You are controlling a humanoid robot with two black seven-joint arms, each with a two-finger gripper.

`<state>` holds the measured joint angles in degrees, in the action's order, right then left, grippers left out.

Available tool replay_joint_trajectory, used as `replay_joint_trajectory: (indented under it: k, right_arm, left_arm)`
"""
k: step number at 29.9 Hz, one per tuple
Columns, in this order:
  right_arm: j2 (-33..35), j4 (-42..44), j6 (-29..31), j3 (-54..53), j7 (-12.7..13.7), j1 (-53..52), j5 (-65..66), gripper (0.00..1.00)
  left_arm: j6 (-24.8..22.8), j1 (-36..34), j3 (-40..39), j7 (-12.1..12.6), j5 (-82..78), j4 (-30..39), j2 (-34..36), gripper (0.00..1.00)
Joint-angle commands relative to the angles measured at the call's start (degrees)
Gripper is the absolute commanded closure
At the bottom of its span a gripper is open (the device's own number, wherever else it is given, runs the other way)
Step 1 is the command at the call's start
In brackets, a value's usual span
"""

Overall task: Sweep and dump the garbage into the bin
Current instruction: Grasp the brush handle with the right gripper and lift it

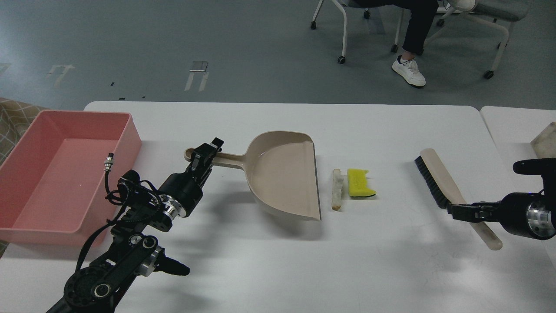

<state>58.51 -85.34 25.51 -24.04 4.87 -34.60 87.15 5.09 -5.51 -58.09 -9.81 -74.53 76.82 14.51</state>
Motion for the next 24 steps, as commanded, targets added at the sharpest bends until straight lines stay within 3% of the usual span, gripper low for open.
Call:
replay_joint_trajectory:
  k: [1,3,7,9,11,13,14,21,24]
  right_arm:
    - [-0.15,0.27,-0.02,-0.04,1.01,0.23,0.03,0.22]
    - [-0.15,0.35,-0.02,-0.04,1.80,0.32,0.03,0.23]
    - [-0.15,0.35,-0.02,-0.04,2.25,1.20,0.03,0.40]
    - [-0.15,0.27,-0.02,-0.04,2.25,1.20,0.03,0.43]
    - [-0.15,0.09,-0.02,-0.13,2.25,1.20,-0.05,0.55]
    - [-0.15,0.27,-0.02,-0.13,2.25,1.28,-0.05,0.82]
    - [-0.24,0.35,-0.02,-0.04,2.25,1.29,-0.05,0.86]
    - [-0.15,0.09,-0.11,-0.13,2.07,1.99,-0.32,1.00]
    - [-0.15,0.00,-0.11,-0.13,2.07,2.16,-0.32,1.00]
  left_arm:
    - [0.00,0.24,-0.09,-0.03,0.00,0.00,0.08,1.00]
    - [0.00,0.24,-0.09,-0.03,0.00,0.00,0.08,1.00]
    - [-0.08,0.41,0.00,-0.03,0.00,0.00,-0.01,1.00]
    - [0.00,0.41,-0.09,-0.03,0.00,0.00,-0.01,1.00]
    - [0.00,0.41,-0.18,-0.03,0.00,0.00,-0.01,1.00]
    - [0.00,0.41,-0.35,-0.03,0.00,0.00,0.08,1.00]
    - [0.00,0.41,-0.27,-0.03,0.00,0.00,0.08,1.00]
    - [0.00,0.41,-0.53,-0.03,0.00,0.00,0.08,1.00]
    - [0.00,0.50,-0.53,-0.03,0.00,0.00,0.17,1.00]
